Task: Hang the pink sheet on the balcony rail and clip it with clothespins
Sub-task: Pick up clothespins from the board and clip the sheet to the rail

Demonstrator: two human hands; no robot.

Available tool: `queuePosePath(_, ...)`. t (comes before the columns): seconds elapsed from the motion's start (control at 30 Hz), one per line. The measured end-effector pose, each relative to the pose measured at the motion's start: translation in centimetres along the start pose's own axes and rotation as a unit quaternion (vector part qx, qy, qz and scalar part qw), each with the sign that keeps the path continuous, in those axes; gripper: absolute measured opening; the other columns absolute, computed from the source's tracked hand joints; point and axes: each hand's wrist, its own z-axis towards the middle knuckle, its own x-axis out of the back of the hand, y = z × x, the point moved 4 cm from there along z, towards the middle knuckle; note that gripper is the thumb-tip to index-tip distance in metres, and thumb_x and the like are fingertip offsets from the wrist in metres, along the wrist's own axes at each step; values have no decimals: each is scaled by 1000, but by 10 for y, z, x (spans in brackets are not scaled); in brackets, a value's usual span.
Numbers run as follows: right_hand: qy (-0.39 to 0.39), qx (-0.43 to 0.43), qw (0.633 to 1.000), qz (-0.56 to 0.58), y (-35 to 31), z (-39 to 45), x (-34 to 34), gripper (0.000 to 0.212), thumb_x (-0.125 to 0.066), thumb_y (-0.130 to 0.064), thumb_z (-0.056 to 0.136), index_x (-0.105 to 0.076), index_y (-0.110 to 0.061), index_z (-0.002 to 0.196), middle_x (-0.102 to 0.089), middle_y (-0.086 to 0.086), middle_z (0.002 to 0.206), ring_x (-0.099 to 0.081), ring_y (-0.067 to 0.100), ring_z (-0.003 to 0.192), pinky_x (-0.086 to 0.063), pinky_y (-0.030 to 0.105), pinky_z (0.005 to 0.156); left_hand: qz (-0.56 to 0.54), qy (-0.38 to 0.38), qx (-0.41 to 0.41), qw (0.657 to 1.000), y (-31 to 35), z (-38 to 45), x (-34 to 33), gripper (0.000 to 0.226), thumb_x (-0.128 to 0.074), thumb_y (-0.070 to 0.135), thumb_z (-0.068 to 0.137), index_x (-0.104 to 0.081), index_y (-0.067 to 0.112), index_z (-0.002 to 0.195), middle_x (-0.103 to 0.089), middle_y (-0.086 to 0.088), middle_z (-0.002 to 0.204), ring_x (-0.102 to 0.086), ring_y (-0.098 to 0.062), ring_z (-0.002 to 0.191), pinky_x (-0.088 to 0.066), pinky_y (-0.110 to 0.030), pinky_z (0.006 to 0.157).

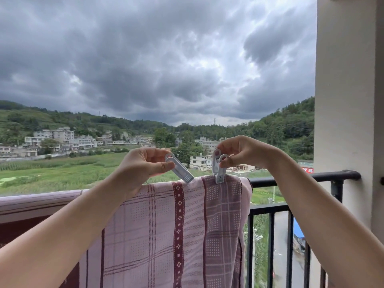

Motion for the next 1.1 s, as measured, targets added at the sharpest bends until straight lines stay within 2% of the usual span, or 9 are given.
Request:
queuePosePath(0.23,-3,-43,998,-35,-3,-2,8,24,-59,-1,77,-61,-12,98,-64,1,87,-63,6,76,-55,21,73,-2,-7,-1,1000,3,-3,-1,23,-63,-6,71,-62,13,83,-64,0,79,-62,7,53,-50,-4,54)
queuePosePath(0.37,12,-46,997,-65,-8,-2,10,29,-60,-5,78,-60,-12,105,-64,-3,91,-61,13,84,-53,28,82,-6,-7,-5,1000,2,-3,0,23,-64,-6,71,-62,15,80,-69,7,66,-63,6,54,-49,-5,54)
queuePosePath(0.43,20,-43,996,-71,-13,-1,10,26,-61,-4,77,-61,-17,100,-64,-2,90,-60,16,85,-52,31,84,-9,-6,-6,1000,1,-2,0,23,-64,-6,71,-61,15,80,-66,2,75,-63,6,53,-50,-4,54)
queuePosePath(0.5,32,-41,995,-91,-16,0,9,23,-61,-3,77,-62,-10,100,-64,-1,86,-60,17,81,-53,29,78,-10,-6,-6,1000,1,-1,0,23,-64,-6,71,-61,15,80,-65,0,79,-63,5,54,-50,-4,55)
queuePosePath(0.57,48,-43,991,-117,-16,3,7,27,-59,-5,80,-60,0,106,-63,-2,84,-60,14,77,-54,26,73,-17,-1,-4,1000,0,0,1,22,-64,-5,71,-61,15,78,-68,4,69,-64,2,55,-50,-5,55)
queuePosePath(0.67,47,-61,988,-136,-14,6,3,33,-56,-10,83,-54,-2,116,-62,-2,93,-60,13,83,-55,26,76,-28,2,5,1000,1,2,2,21,-64,-4,70,-60,16,76,-70,10,56,-65,-2,58,-51,-6,55)
queuePosePath(0.87,54,-55,980,-185,-19,2,-1,51,-62,-18,79,-44,-11,127,-54,2,124,-51,12,109,-41,30,100,-27,9,4,1000,11,-2,12,21,-66,3,62,-60,15,78,-65,-2,81,-61,-14,76,-53,-10,61)
queuePosePath(1.0,89,6,934,-346,-33,-1,-16,50,-64,-23,78,-48,-13,124,-52,0,129,-43,5,111,-30,19,98,-1,42,15,999,14,-12,31,20,-57,-8,76,-60,12,75,-63,-5,78,-60,-15,74,-54,-12,62)
queuePosePath(1.1,160,83,898,-401,-52,-2,-32,38,-62,-26,80,-57,-11,114,-59,5,121,-51,15,111,-36,28,102,14,58,12,998,21,-23,52,19,-56,-8,77,-60,10,76,-63,-5,77,-61,-15,71,-55,-13,60)
